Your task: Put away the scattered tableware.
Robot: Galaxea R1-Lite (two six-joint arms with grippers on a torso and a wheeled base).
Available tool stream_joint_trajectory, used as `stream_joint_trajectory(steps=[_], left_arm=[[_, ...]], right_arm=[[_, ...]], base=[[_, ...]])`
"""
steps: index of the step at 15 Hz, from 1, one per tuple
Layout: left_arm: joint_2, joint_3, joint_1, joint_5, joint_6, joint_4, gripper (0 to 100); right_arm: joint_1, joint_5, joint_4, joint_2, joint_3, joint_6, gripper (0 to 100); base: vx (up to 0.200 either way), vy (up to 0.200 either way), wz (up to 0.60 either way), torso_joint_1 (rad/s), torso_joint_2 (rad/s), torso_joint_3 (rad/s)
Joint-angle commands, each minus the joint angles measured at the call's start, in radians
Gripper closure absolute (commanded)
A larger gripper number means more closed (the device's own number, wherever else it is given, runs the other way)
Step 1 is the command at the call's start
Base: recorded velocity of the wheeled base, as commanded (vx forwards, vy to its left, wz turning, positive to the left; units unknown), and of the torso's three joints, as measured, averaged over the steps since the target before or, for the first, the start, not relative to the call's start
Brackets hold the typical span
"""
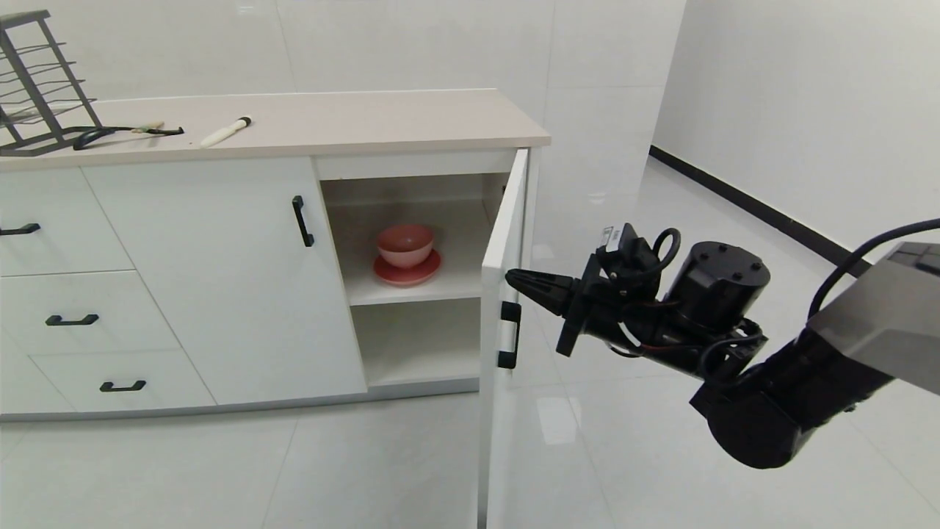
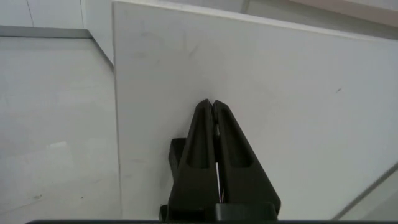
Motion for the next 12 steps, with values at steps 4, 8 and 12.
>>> stream_joint_trajectory(steps=[4, 8, 12], left_arm=[[0.000, 0.000, 0.000, -0.001, 0.021, 0.000, 0], [0.000, 0.000, 0.000, -0.003, 0.021, 0.000, 0], [0.000, 0.000, 0.000, -0.007, 0.035, 0.002, 0]], right_arm=[[0.037, -0.026, -0.003, 0.150, -0.212, 0.028, 100], [0.037, -0.029, -0.003, 0.230, -0.278, 0.028, 100], [0.035, -0.031, -0.001, 0.294, -0.373, 0.031, 100]], base=[[0.000, 0.000, 0.00, 0.000, 0.00, 0.000], [0.000, 0.000, 0.00, 0.000, 0.00, 0.000], [0.000, 0.000, 0.00, 0.000, 0.00, 0.000]])
